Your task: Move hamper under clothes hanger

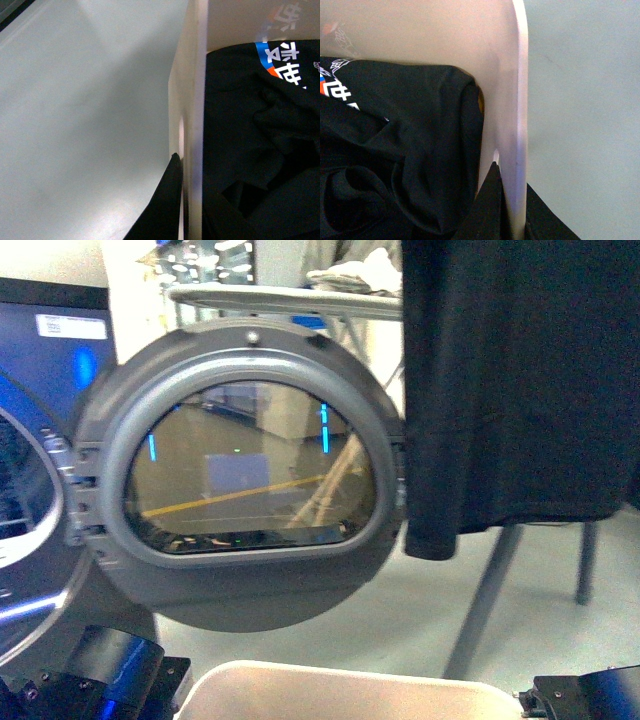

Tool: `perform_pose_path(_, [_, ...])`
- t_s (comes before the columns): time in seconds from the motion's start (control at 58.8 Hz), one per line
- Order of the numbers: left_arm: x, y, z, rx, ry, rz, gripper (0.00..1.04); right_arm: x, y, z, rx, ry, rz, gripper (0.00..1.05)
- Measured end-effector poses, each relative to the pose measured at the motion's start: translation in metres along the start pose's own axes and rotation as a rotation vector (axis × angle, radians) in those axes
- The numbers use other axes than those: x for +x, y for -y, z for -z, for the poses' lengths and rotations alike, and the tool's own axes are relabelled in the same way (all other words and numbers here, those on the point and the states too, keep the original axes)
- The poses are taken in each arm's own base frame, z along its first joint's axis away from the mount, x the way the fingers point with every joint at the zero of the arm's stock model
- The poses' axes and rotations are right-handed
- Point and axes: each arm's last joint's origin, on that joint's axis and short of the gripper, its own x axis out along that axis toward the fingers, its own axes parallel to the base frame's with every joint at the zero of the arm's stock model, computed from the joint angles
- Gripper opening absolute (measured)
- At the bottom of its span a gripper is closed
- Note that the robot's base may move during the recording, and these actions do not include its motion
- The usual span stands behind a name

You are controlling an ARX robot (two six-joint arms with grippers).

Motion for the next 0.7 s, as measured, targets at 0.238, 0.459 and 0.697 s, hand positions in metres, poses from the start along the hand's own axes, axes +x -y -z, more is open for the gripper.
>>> perform_pose_path(0.238, [-0.0002, 0.0005, -0.0004, 0.001, 0.001, 0.004, 0.04, -0.0003, 0.0005, -0.0009, 0.001, 0.003, 0.004, 0.03])
perform_pose_path(0.459, [-0.0005, 0.0009, -0.0015, 0.002, 0.005, 0.007, 0.04, -0.0006, 0.0008, -0.0010, 0.002, 0.004, 0.006, 0.03])
perform_pose_path(0.697, [-0.0005, 0.0005, -0.0014, 0.001, 0.005, 0.002, 0.04, -0.0006, 0.0006, -0.0011, 0.002, 0.004, 0.004, 0.03])
